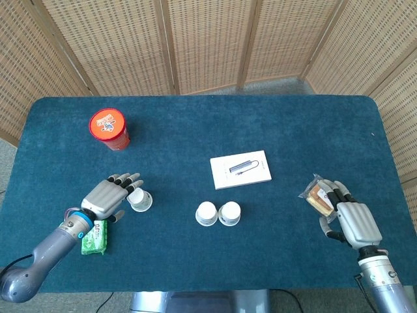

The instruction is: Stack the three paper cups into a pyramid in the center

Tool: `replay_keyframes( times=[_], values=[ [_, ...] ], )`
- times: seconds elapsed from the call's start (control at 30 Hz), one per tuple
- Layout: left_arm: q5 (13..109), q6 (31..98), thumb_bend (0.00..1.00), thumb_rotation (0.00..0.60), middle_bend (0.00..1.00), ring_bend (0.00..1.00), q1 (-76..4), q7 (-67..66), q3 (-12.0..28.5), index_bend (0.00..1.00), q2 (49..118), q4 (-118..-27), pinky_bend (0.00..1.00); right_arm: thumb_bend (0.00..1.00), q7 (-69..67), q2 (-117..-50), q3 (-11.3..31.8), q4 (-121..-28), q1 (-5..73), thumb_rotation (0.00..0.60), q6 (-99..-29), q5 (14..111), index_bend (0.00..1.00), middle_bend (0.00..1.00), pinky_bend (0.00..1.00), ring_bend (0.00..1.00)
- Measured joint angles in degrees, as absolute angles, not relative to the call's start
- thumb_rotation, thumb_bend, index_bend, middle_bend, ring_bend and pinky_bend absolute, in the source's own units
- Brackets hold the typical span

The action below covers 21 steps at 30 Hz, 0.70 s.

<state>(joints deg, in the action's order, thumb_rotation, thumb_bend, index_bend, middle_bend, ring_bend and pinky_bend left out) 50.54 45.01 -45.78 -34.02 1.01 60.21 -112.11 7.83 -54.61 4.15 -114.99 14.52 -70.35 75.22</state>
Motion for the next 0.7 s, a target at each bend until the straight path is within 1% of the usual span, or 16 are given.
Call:
replay_keyframes(
  times=[0.33,0.53,0.6,0.7],
  values=[
    [48.77,44.34,0.45,0.6,0.0,0.0,-47.88,-32.42,-0.45,0.0,64.98,-107.76,0.23,0.5,7.89,-54.23,4.15,-115.21,14.29,0.6,-70.65,74.78,0.07,0.09,0.33,0.0],
    [49.42,45.31,0.45,0.6,0.0,0.01,-48.04,-30.87,-0.51,0.11,67.64,-105.25,0.34,0.5,7.78,-54.21,4.1,-115.11,14.09,0.6,-70.82,74.47,0.07,0.09,0.34,0.0],
    [49.55,45.52,0.45,0.6,0.0,0.04,-48.14,-30.67,-0.59,0.16,68.48,-104.43,0.38,0.5,7.71,-54.1,4.12,-115.15,14.0,0.6,-70.94,74.34,0.07,0.09,0.34,0.0],
    [49.47,45.93,0.45,0.6,0.01,0.09,-48.31,-30.46,-0.73,0.2,69.78,-103.27,0.42,0.5,7.65,-53.94,4.14,-115.18,13.9,0.6,-71.04,74.2,0.07,0.09,0.34,0.0]
  ],
)
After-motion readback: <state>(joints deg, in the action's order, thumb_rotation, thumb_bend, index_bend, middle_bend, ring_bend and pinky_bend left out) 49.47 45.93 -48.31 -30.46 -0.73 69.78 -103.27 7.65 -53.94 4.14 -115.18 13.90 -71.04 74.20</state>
